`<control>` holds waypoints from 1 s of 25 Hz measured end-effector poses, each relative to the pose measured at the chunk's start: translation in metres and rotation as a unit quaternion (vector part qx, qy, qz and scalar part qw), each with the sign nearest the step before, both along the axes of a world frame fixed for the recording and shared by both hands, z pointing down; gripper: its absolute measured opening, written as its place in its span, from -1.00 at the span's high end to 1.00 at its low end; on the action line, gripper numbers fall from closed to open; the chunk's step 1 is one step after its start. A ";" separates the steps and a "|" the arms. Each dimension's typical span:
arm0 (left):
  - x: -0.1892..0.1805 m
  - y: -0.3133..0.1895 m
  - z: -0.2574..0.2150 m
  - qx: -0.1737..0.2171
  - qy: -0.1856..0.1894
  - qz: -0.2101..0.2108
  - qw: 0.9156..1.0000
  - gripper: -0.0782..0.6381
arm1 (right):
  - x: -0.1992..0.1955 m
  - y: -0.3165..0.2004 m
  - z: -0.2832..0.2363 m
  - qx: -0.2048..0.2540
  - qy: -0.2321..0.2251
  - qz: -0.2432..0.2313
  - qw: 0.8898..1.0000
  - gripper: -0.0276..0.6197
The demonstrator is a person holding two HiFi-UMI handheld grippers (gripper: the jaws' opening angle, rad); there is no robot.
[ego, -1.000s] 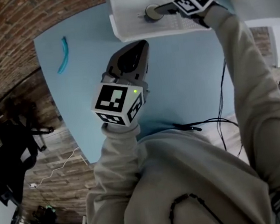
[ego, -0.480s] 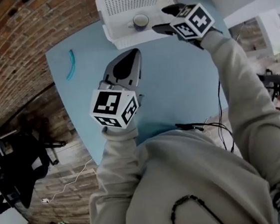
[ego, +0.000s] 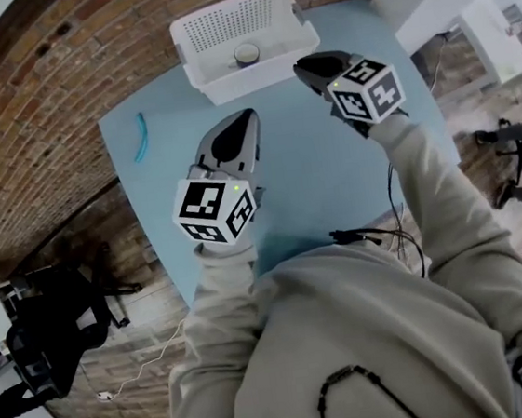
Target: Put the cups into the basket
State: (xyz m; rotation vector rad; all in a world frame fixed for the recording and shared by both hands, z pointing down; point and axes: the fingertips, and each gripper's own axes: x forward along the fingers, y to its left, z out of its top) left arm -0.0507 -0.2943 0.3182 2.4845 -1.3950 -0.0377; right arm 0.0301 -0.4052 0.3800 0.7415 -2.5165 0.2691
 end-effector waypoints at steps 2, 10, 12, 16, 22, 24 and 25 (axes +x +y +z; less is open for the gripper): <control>0.005 0.006 -0.005 0.003 -0.002 0.004 1.000 0.79 | 0.010 0.016 -0.009 -0.004 -0.034 0.022 0.999 0.86; 0.026 0.025 -0.019 0.014 0.000 0.018 1.000 0.79 | 0.023 0.086 -0.074 0.005 -0.153 0.037 0.988 0.89; 0.026 0.026 -0.026 0.024 0.001 0.012 1.000 0.79 | 0.023 0.095 -0.087 0.010 -0.168 0.039 0.985 0.89; 0.024 0.026 -0.047 0.049 0.003 0.002 0.999 0.79 | 0.027 0.107 -0.105 0.011 -0.194 0.049 0.980 0.89; 0.024 0.029 -0.064 0.070 0.004 0.005 0.998 0.79 | 0.026 0.112 -0.108 0.030 -0.174 0.045 0.983 0.89; 0.023 0.029 -0.067 0.071 0.005 0.006 0.997 0.79 | 0.022 0.110 -0.107 0.036 -0.166 0.047 0.984 0.89; 0.023 0.029 -0.068 0.073 0.004 0.006 0.997 0.79 | 0.021 0.108 -0.106 0.036 -0.165 0.048 0.985 0.89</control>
